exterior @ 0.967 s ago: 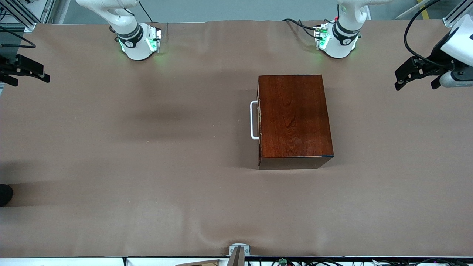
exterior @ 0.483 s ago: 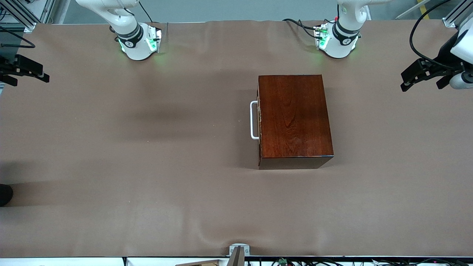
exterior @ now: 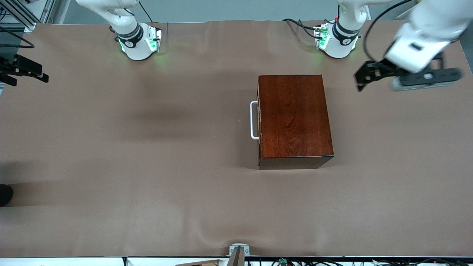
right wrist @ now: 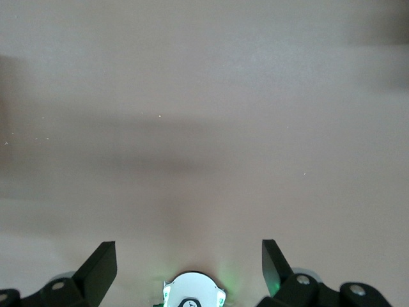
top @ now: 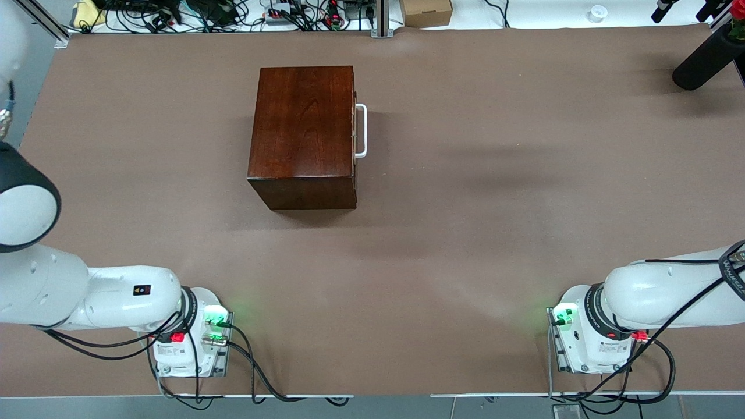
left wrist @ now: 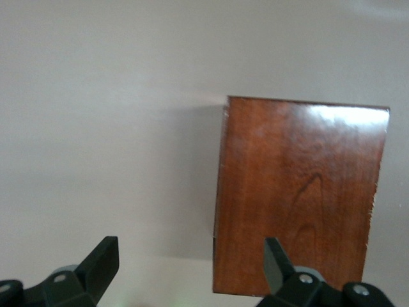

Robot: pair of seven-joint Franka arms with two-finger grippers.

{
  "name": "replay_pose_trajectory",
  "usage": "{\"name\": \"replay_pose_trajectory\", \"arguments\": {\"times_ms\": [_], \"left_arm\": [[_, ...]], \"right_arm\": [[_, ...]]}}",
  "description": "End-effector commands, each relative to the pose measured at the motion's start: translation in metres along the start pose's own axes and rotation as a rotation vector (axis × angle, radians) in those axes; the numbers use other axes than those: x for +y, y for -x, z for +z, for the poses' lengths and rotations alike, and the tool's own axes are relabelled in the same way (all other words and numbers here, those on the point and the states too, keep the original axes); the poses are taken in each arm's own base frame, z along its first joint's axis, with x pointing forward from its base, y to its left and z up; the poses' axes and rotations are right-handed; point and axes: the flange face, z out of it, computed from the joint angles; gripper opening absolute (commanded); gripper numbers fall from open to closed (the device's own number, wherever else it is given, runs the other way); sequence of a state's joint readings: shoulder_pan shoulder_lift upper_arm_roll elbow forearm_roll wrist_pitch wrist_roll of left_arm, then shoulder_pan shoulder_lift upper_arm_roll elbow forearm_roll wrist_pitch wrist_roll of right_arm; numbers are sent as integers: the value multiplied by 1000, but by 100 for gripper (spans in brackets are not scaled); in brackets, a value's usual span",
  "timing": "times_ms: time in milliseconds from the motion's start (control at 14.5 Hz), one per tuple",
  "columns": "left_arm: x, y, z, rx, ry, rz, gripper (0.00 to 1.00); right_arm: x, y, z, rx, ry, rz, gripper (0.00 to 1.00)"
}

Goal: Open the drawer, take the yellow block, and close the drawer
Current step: 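Move the left gripper over the box toward the white drawer handle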

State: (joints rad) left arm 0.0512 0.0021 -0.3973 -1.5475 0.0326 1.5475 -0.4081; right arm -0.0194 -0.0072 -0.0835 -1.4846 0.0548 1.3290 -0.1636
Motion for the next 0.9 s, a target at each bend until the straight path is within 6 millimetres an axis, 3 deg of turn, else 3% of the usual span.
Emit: {"name": "replay_pose_trajectory", "arguments": {"times_ms": [0, 138, 414, 622, 829], "left_arm": [[52, -2, 17, -20, -11, 22, 100], [106, 10, 31, -27, -27, 61, 100], [216, 42, 77, -2, -125, 176, 100], [273, 47, 105, -15, -96, 135, 100], [318, 51, 135, 38, -69, 73, 100]], "right_arm": [[5, 6, -4, 25, 1, 2, 100], [-2, 3, -4, 29, 8, -13, 100], [-5, 2, -5, 39, 7, -18, 100], [-5, 1, -6, 44, 10, -19, 100], [-4, 2, -4, 31, 5, -16, 100]]}}
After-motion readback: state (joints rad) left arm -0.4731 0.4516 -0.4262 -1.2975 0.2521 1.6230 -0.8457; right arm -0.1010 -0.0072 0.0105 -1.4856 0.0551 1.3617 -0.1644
